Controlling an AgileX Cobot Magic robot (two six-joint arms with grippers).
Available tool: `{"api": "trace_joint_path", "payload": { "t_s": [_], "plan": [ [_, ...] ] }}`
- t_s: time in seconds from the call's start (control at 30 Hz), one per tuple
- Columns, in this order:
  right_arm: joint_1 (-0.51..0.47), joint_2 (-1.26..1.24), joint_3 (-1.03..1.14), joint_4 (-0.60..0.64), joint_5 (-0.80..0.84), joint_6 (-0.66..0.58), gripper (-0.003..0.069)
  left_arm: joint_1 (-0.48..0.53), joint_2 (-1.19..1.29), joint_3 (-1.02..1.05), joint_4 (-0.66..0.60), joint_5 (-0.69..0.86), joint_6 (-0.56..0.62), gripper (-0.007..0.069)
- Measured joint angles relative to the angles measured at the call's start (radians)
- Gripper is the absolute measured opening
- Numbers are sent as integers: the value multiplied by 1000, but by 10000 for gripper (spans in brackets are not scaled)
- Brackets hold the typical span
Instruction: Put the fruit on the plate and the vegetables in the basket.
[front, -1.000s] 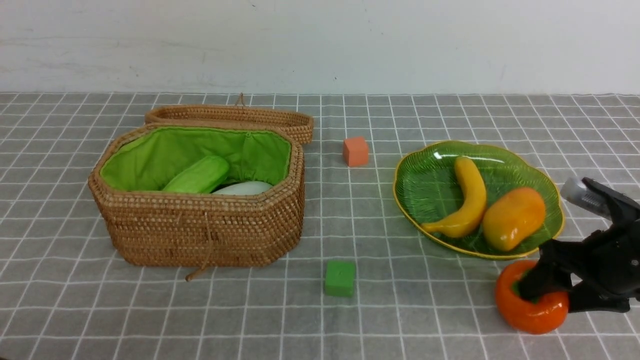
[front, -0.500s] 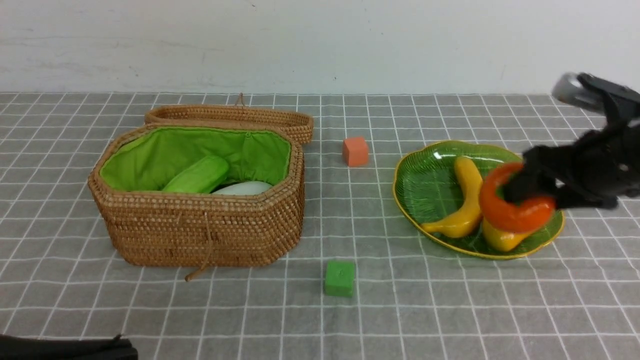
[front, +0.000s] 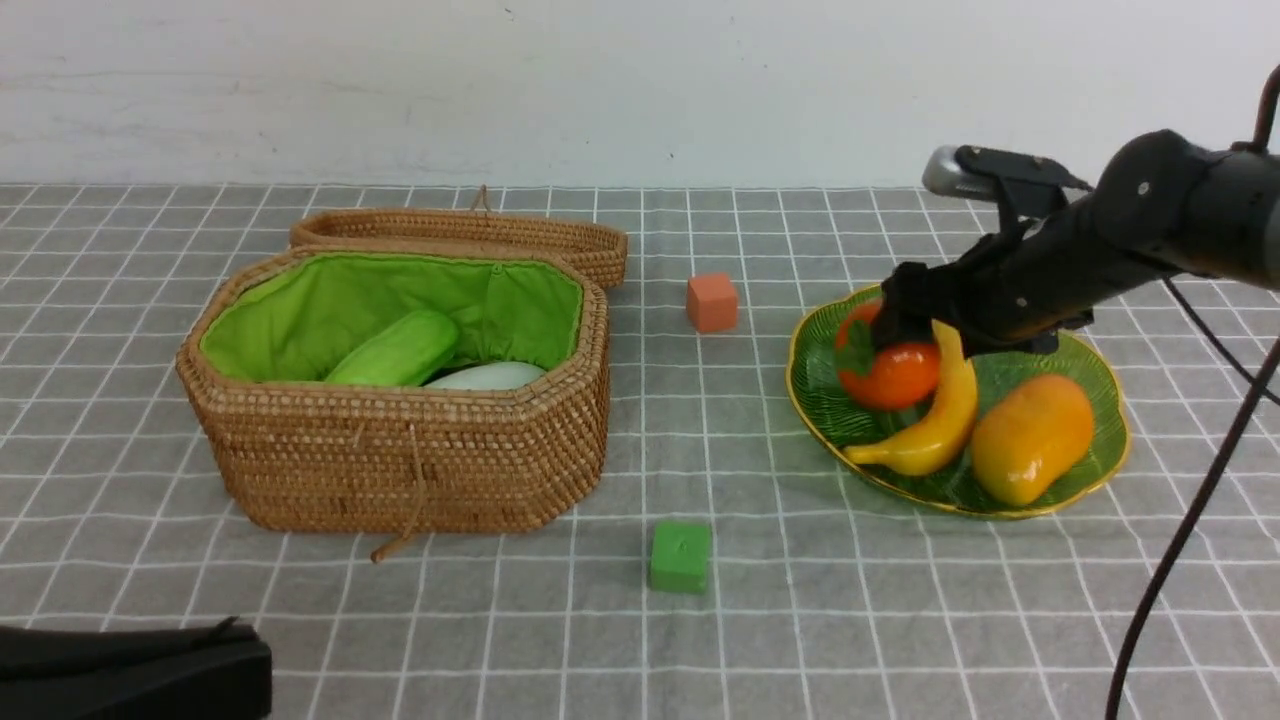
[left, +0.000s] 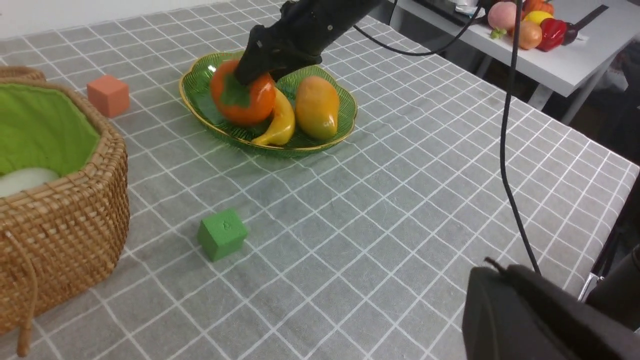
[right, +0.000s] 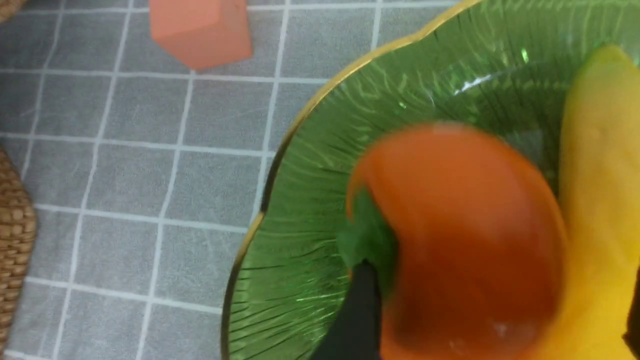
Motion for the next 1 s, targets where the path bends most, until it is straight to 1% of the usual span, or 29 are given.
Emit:
{"api": "trace_joint_path", "payload": {
  "t_s": [0.1, 0.17, 0.2, 0.27, 0.3, 0.37, 0.4, 0.43, 0.47, 0.5, 0.53, 0.57, 0.6, 0.63, 0.67, 0.77, 0.87, 1.0],
  "plan": [
    [-7, -54, -4, -26, 77, 0, 665, 0, 0, 0, 4, -10, 0, -3],
    [-14, -109, -4, -37, 156, 0, 622, 0, 0, 0, 17, -23, 0, -3],
    [-18, -156, -4, -45, 223, 0, 585, 0, -5, 2, 24, -39, 0, -3],
    [-22, -245, 14, -59, 313, 0, 484, 0, -27, 13, 26, -76, 0, -3],
    [-22, -317, 52, -64, 370, 0, 423, 0, -64, 33, 26, -98, 0, -3],
    [-22, -437, 118, -64, 423, 0, 290, 0, -127, 72, 25, -132, 0, -3],
    [-22, -508, 171, -65, 448, 1, 239, 0, -170, 105, 24, -152, 0, -3],
    [-22, -523, 182, -65, 452, 1, 227, 0, -179, 113, 24, -152, 0, -3],
    [-22, -643, 291, -67, 477, 8, 123, 0, -245, 177, 17, -192, 0, -3],
    [-22, -675, 303, -68, 478, 8, 113, 0, -252, 194, 15, -205, 0, -3],
    [-22, -802, 401, -70, 484, 19, 41, 0, -309, 262, 1, -264, 0, -3],
    [-22, -867, 449, -70, 485, 27, 8, 0, -329, 294, -9, -298, 0, -2],
    [-22, -883, 471, -70, 485, 32, 3, 0, -338, 309, -11, -315, 0, -2],
    [-22, -1026, 556, -74, 489, 52, -14, 0, -365, 355, -22, -375, 0, -1],
    [-22, -1103, 605, -77, 495, 76, -15, 0, -379, 387, -28, -419, 0, 0],
    [-22, -1264, 700, -89, 510, 127, -10, 0, -397, 434, -35, -473, 0, 4],
    [-22, -1514, 828, -114, 502, 220, 0, 0, -398, 485, -40, -487, 0, 5],
    [-22, -1719, 967, -187, 445, 332, 2, 0, -398, 528, -41, -486, 0, 7]
  ]
}}
